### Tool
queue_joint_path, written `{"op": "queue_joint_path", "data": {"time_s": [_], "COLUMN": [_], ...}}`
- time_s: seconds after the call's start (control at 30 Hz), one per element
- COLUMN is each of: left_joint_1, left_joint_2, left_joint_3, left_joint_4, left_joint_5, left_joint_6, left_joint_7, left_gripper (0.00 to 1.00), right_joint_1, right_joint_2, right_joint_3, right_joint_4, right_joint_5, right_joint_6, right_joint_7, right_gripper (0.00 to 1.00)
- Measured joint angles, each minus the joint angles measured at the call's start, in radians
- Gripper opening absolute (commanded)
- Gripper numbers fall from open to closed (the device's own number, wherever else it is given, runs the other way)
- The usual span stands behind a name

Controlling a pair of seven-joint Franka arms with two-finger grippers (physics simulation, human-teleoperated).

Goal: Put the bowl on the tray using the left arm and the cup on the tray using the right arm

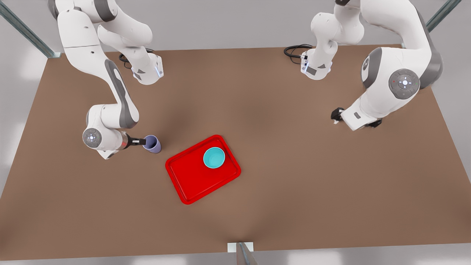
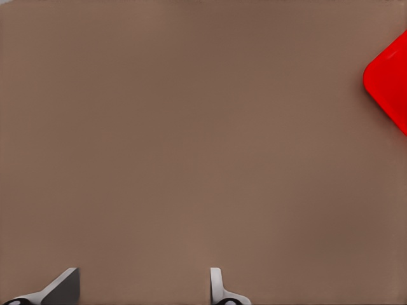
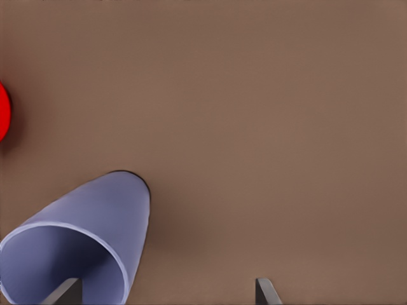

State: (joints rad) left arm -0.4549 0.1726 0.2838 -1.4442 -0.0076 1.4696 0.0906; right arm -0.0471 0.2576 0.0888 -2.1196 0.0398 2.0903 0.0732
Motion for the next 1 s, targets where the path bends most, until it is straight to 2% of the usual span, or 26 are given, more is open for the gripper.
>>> {"op": "queue_joint_path", "data": {"time_s": [0.27,0.3,0.33,0.37,0.43,1.0], "left_joint_1": [-0.002,-0.002,-0.002,-0.003,-0.002,-0.002], "left_joint_2": [0.018,0.021,0.025,0.025,0.033,0.044], "left_joint_3": [0.001,0.001,0.001,0.001,0.001,0.001], "left_joint_4": [0.002,0.003,0.004,0.004,0.004,0.004], "left_joint_5": [-0.002,-0.002,-0.002,-0.001,-0.002,0.001], "left_joint_6": [0.000,-0.001,-0.001,-0.002,-0.002,0.000], "left_joint_7": [-0.011,-0.011,-0.011,-0.011,-0.011,-0.017], "left_gripper": [1.00,1.00,1.00,1.00,1.00,1.00], "right_joint_1": [-0.002,-0.013,-0.014,-0.014,-0.014,-0.014], "right_joint_2": [0.037,0.041,0.044,0.046,0.058,0.075], "right_joint_3": [0.029,0.029,0.029,0.029,0.029,0.054], "right_joint_4": [-0.023,-0.023,-0.023,-0.023,-0.022,0.000], "right_joint_5": [0.000,0.000,0.000,0.000,0.000,0.055], "right_joint_6": [0.076,0.077,0.077,0.077,0.077,0.092], "right_joint_7": [0.022,0.022,0.022,0.022,0.022,0.018], "right_gripper": [0.98,0.81,0.59,0.44,0.23,0.21]}}
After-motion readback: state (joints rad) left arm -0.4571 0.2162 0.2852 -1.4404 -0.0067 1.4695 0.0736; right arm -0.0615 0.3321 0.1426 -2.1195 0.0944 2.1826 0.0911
